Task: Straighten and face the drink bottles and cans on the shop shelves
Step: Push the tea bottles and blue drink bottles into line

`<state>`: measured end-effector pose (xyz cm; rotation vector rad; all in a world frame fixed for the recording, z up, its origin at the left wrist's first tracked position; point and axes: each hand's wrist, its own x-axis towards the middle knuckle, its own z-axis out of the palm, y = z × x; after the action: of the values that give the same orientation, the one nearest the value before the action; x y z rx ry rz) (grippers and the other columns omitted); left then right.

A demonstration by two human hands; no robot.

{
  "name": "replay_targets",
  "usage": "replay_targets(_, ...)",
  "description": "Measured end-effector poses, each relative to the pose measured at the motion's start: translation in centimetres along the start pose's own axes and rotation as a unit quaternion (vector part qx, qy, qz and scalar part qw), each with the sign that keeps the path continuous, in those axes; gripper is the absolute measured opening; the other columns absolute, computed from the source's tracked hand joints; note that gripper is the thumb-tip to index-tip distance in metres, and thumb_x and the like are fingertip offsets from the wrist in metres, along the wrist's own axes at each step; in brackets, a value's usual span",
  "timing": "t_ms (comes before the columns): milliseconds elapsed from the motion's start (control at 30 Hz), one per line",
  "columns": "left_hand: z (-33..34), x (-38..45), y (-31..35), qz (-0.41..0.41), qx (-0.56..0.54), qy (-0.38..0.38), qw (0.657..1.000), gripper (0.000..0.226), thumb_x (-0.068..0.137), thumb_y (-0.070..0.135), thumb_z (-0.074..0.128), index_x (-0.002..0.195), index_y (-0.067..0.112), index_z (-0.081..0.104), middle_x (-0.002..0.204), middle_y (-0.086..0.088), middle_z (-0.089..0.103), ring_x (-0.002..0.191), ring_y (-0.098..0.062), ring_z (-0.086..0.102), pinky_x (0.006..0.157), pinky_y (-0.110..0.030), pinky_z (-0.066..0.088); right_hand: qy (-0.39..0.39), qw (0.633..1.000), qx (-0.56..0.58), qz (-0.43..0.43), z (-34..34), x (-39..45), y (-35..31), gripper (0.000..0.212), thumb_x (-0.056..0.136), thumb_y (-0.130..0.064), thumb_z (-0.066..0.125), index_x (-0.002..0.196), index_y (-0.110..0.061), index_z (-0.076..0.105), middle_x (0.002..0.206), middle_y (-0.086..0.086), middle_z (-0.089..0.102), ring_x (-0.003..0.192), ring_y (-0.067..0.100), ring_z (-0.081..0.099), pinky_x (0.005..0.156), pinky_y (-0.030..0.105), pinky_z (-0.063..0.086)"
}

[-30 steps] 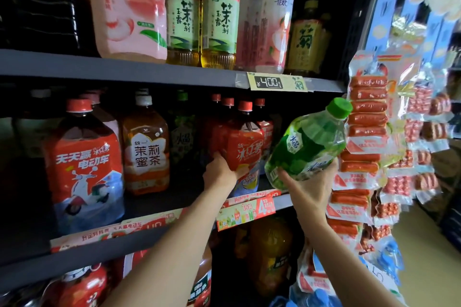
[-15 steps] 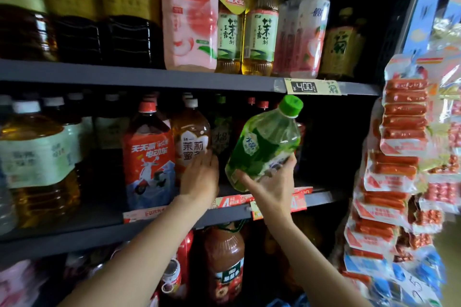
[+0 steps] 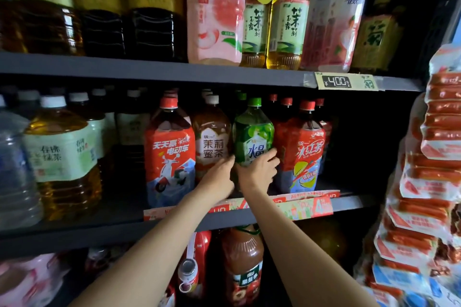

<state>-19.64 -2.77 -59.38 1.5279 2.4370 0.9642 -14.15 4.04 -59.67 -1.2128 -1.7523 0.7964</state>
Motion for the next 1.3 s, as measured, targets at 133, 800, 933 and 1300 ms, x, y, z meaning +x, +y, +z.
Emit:
replay_targets(133, 0.4, -0.3, -0.1, 0.007, 0.032, 0.040, 0.999, 0.069, 0.087, -0.007, 0.041, 0.148, 0.019, 0.022, 0.155, -0.006, 0.019, 0.140, -0.026, 0.025, 0.113, -0.035, 0.026, -0.013, 0.998, -0.026, -0.062, -1.4, -1.1, 0.5, 0.090, 0.083, -0.024, 0.068, 0.146, -0.004, 0.008, 0.144, 0.020, 0.021, 0.130, 0.039, 0.030, 0.106, 0.042, 0.029)
replay_targets(800, -2.6, -6.5, -4.4, 0.140, 0.058, 0.352, 0.924, 0.037, 0.076, -0.011, 0.056, 0.109, 0.004, 0.059, 0.114, -0.012, 0.054, 0.108, -0.025, 0.051, 0.088, -0.031, 0.042, -0.129, 0.988, -0.001, -0.087, -1.1, -2.2, -1.4, 0.047, 0.087, 0.000, 0.048, 0.133, -0.001, 0.039, 0.142, 0.017, 0.027, 0.125, 0.036, 0.039, 0.098, 0.029, 0.031)
replay_targets(933, -5.2, -6.8, -3.9, -0.006, -0.117, 0.467, 0.876, 0.045, 0.080, -0.008, 0.058, 0.122, 0.000, 0.046, 0.130, -0.021, 0.039, 0.122, -0.031, 0.040, 0.096, -0.031, 0.040, -0.208, 0.954, 0.106, -0.189, 0.6, -5.1, -3.7, 0.053, 0.084, -0.005, 0.061, 0.132, -0.006, 0.039, 0.132, 0.012, 0.046, 0.121, 0.024, 0.047, 0.095, 0.025, 0.037)
replay_targets(1300, -8.1, -6.9, -5.8, -0.168, -0.389, 0.154, 0.893, 0.070, 0.081, 0.000, 0.066, 0.137, 0.026, 0.033, 0.123, -0.004, 0.057, 0.103, -0.019, 0.052, 0.083, -0.031, 0.036, -0.351, 0.893, 0.235, -0.157, 2.9, -7.3, -3.3, 0.087, 0.076, 0.002, 0.072, 0.142, -0.023, 0.020, 0.128, 0.001, 0.047, 0.120, 0.017, 0.047, 0.099, 0.031, 0.045)
